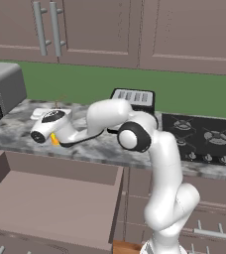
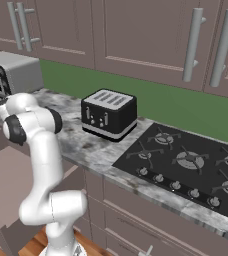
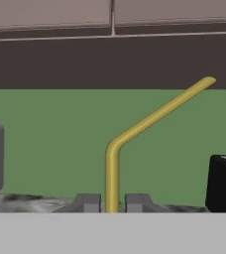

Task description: Pick up the straw from the left drawer and put it inside the smoothie cup.

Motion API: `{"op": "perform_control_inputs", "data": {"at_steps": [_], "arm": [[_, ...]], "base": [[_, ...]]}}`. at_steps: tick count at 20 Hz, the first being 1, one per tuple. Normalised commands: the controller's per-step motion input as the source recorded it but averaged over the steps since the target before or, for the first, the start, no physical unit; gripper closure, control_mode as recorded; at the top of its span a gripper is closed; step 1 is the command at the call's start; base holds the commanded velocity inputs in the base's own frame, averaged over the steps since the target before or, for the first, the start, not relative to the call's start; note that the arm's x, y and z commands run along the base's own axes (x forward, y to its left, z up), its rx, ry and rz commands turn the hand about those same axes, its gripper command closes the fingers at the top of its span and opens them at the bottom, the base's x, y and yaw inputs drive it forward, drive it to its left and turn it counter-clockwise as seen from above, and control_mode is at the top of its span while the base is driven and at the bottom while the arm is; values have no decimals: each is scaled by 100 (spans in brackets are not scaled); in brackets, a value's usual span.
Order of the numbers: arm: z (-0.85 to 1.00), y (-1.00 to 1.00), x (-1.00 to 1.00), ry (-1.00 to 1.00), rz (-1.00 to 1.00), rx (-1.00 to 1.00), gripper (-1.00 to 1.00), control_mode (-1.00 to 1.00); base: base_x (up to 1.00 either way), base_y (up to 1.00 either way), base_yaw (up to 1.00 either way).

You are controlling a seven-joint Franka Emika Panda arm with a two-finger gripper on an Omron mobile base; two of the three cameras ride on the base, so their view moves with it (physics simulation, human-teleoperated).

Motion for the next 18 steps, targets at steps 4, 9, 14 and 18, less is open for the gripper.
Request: {"op": "perform_control_inputs", "data": {"at_steps": [4,9,14,18], "arm": [[-1,12,21,12,0,0,100,-100],[-10,1,13,9,0,0,100,-100],[-23,0,5,7,0,0,100,-100],[-23,0,6,4,0,0,100,-100]], "base": [[0,0,0],[0,0,0],[0,0,0],[0,0,0]]}}
